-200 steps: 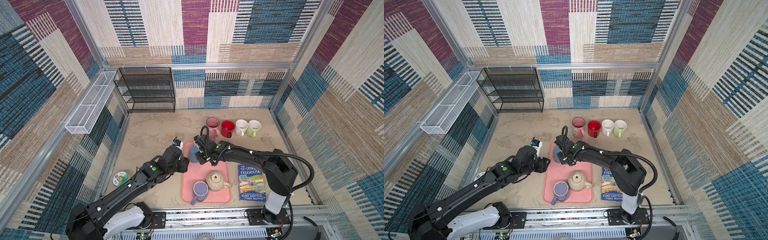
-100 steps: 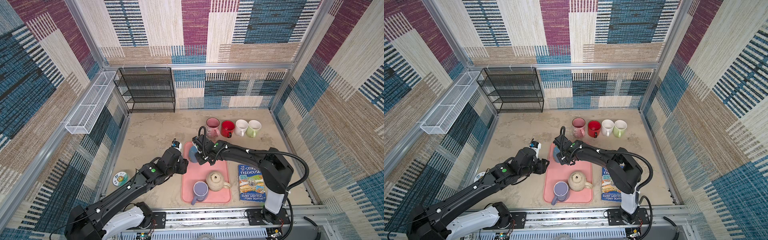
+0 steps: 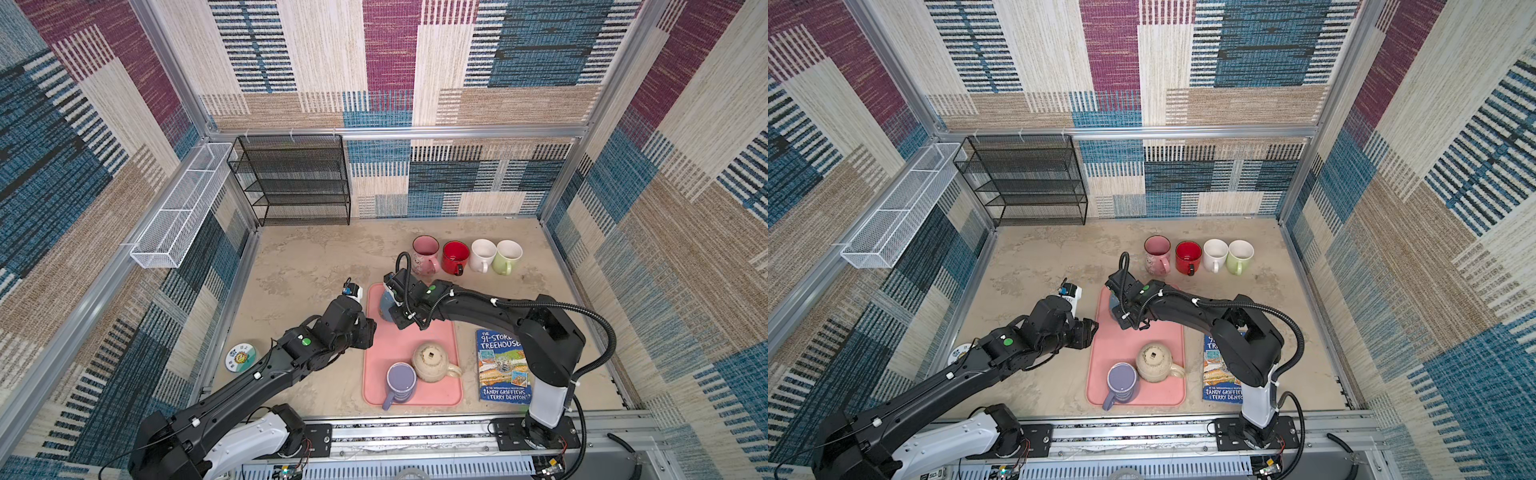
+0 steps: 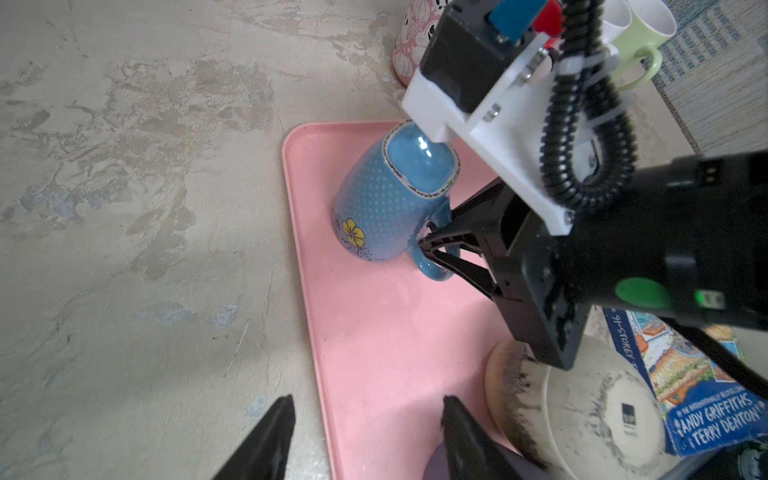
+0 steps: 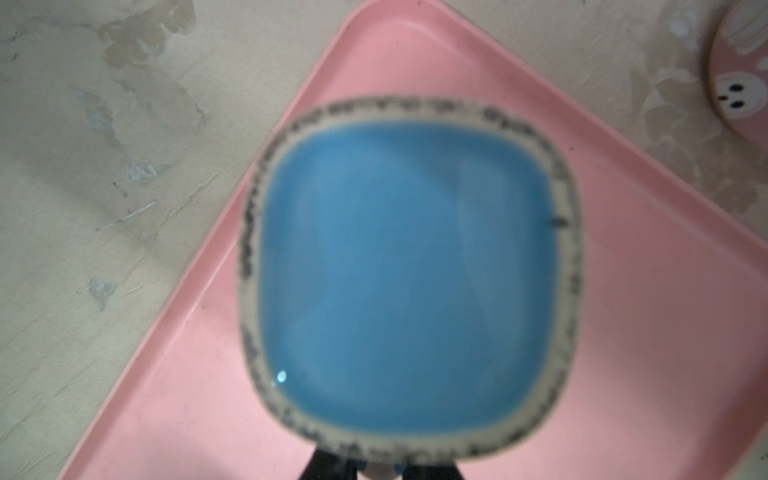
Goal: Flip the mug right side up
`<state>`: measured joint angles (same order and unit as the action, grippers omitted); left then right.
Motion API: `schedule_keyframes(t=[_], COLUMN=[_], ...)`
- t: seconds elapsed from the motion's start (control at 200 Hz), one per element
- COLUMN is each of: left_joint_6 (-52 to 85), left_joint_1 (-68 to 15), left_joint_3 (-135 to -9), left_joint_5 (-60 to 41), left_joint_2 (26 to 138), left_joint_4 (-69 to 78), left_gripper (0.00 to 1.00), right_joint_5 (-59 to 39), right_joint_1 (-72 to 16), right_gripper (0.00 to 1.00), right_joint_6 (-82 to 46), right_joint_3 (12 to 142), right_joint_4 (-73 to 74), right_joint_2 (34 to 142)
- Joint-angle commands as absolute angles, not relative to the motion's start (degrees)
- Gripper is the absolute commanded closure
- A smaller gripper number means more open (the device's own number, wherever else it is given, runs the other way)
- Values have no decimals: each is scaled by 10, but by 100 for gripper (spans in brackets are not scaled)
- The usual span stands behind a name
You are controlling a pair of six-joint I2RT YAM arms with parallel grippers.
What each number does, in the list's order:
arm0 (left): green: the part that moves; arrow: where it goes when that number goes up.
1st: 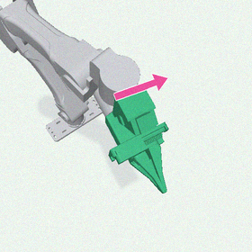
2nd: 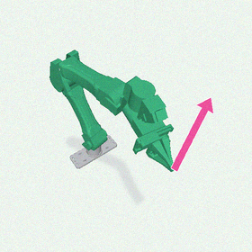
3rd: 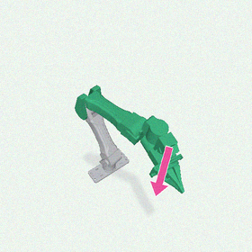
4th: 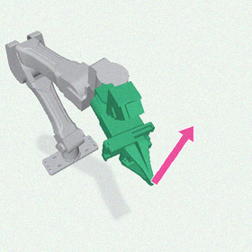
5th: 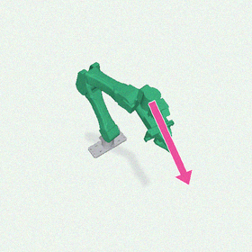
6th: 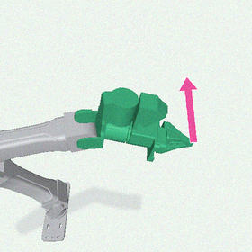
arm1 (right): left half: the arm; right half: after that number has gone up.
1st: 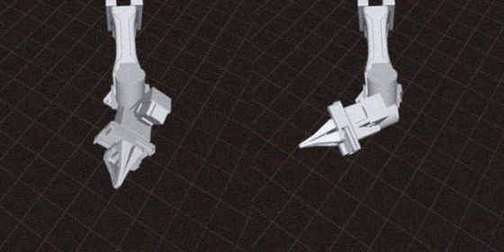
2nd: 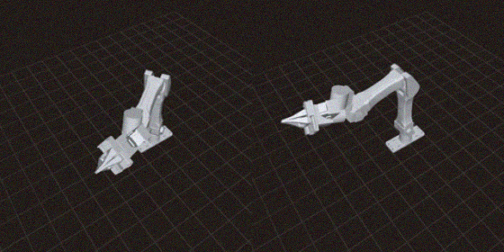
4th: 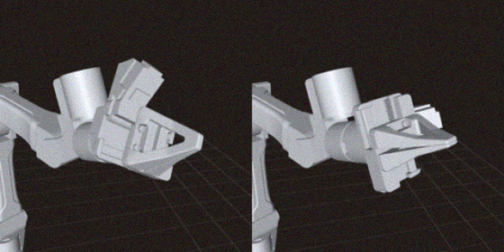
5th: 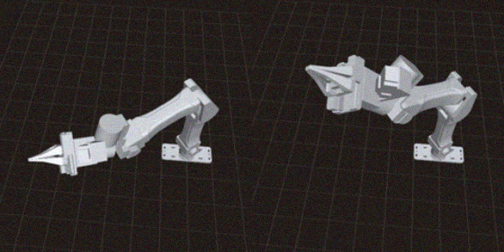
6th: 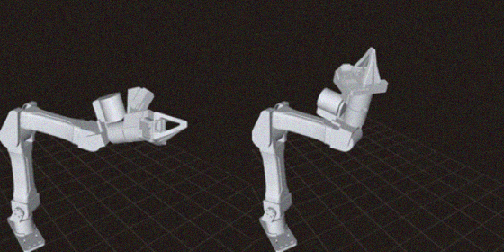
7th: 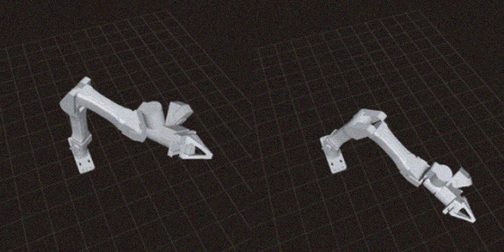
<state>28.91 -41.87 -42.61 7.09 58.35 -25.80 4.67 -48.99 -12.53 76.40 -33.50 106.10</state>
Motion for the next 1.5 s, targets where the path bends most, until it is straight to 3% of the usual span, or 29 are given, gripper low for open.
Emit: schedule_keyframes(t=[0.0, 0.311, 0.636, 1.137, 1.492], left_joint_6=[300, 337, 356, 474, 494], left_joint_1=[-415, -382, -357, -317, -316], left_joint_3=[-420, -333, -227, -205, -234], left_joint_5=[59, -16, -90, -306, -327], left_joint_2=[583, 532, 480, 654, 726], left_joint_4=[-236, -74, 165, 623, 726], left_gripper=[38, 38, 38, 38, 40], right_joint_5=[60, 32, -113, -379, -480], right_joint_1=[-491, -489, -449, -363, -343], right_gripper=[100, 100, 100, 100, 100], right_joint_6=[-124, -103, -118, -199, -240], right_joint_3=[760, 702, 625, 558, 537], right_joint_4=[-316, -233, -88, 93, 154], right_joint_2=[1039, 932, 803, 733, 731])
